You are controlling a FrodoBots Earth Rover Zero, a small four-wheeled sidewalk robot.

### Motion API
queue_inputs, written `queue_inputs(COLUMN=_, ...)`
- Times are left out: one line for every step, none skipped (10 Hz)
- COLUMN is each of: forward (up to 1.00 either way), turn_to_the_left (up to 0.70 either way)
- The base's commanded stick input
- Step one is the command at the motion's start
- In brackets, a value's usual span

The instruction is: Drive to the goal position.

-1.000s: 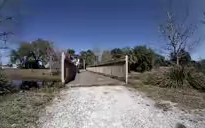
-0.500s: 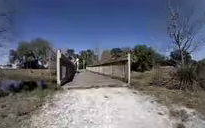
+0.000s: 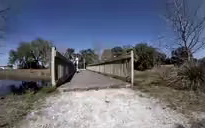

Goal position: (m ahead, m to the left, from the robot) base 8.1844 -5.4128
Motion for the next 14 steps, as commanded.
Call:
queue_inputs(forward=0.7, turn_to_the_left=0.0)
queue_inputs(forward=0.7, turn_to_the_left=0.0)
queue_inputs(forward=0.7, turn_to_the_left=0.0)
queue_inputs(forward=0.7, turn_to_the_left=0.0)
queue_inputs(forward=0.7, turn_to_the_left=0.0)
queue_inputs(forward=0.7, turn_to_the_left=0.0)
queue_inputs(forward=0.7, turn_to_the_left=0.0)
queue_inputs(forward=0.7, turn_to_the_left=0.0)
queue_inputs(forward=0.7, turn_to_the_left=-0.01)
queue_inputs(forward=0.7, turn_to_the_left=-0.02)
queue_inputs(forward=0.7, turn_to_the_left=-0.03)
queue_inputs(forward=0.7, turn_to_the_left=-0.06)
queue_inputs(forward=0.7, turn_to_the_left=-0.04)
queue_inputs(forward=0.7, turn_to_the_left=-0.02)
